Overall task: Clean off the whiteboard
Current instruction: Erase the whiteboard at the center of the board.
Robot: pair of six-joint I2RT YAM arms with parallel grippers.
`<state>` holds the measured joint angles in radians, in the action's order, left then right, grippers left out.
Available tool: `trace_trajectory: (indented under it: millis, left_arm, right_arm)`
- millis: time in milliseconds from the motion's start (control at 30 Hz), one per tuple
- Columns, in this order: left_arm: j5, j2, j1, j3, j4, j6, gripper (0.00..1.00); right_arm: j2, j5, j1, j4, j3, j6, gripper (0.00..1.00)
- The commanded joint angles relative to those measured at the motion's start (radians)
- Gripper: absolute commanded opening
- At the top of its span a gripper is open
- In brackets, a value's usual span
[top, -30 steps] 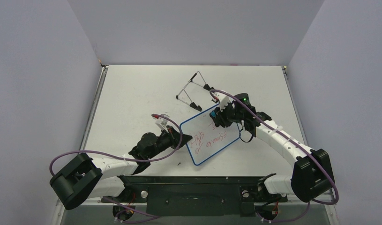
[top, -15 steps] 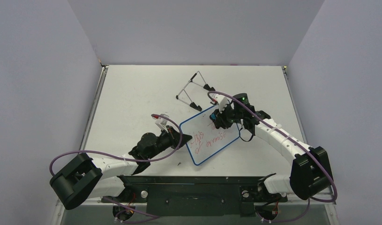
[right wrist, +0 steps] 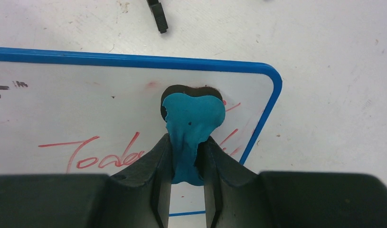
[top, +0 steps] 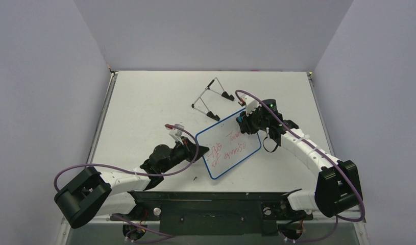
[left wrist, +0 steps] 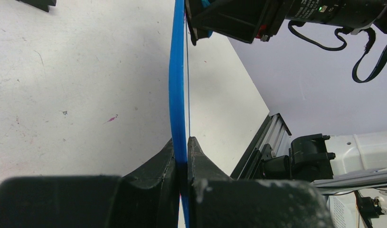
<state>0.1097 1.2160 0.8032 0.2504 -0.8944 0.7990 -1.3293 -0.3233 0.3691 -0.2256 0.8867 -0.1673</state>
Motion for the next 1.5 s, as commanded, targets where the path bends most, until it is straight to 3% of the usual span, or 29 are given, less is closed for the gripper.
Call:
trace_trajectory:
  millis: [0, 100, 200, 267, 333, 433, 533, 700, 967, 1300, 1467]
  left_arm:
    - [0.058, -0.021, 0.009, 0.004, -0.149, -0.026, 0.0]
    - [0.056, -0.025, 0.01, 0.004, -0.143, -0.031, 0.0]
    - [0.058, -0.026, 0.008, 0.006, -0.141, -0.033, 0.0]
    - [0.059, -0.026, 0.009, 0.008, -0.14, -0.033, 0.0]
    - [0.059, -0.028, 0.009, 0.007, -0.14, -0.034, 0.0]
    - [0.056, -0.038, 0.007, 0.007, -0.131, -0.034, 0.0]
    - [0.052, -0.046, 0.007, 0.004, -0.124, -0.034, 0.0]
    - [0.057, -0.032, 0.008, 0.014, -0.132, -0.031, 0.0]
    - [0.05, -0.045, 0.007, 0.006, -0.129, -0.032, 0.0]
    - [0.062, -0.05, 0.009, 0.008, -0.125, -0.044, 0.0]
    - [0.064, -0.043, 0.009, 0.006, -0.133, -0.046, 0.0]
  right_arm:
    - [0.014, -0.264, 0.038, -0.106, 0.04, -0.161, 0.0]
    - [0.043, -0.242, 0.052, -0.062, 0.022, -0.116, 0.0]
    - [0.028, -0.015, 0.006, 0.036, 0.01, -0.007, 0.0]
    - [0.005, 0.049, -0.038, 0.049, 0.014, 0.039, 0.0]
    - [-0.007, 0.01, -0.082, 0.044, 0.017, 0.064, 0.0]
    - [0.037, -0.247, -0.155, 0.027, 0.022, 0.076, 0.0]
    - [0.12, -0.349, -0.17, 0.072, -0.018, 0.087, 0.0]
    - [0.088, -0.314, -0.151, 0.065, -0.022, 0.084, 0.0]
    - [0.023, -0.218, -0.005, 0.005, 0.01, 0.016, 0.0]
    - [0.007, 0.085, -0.102, 0.087, -0.003, 0.15, 0.0]
    - [0.01, -0.107, -0.059, 0.048, 0.007, 0.079, 0.0]
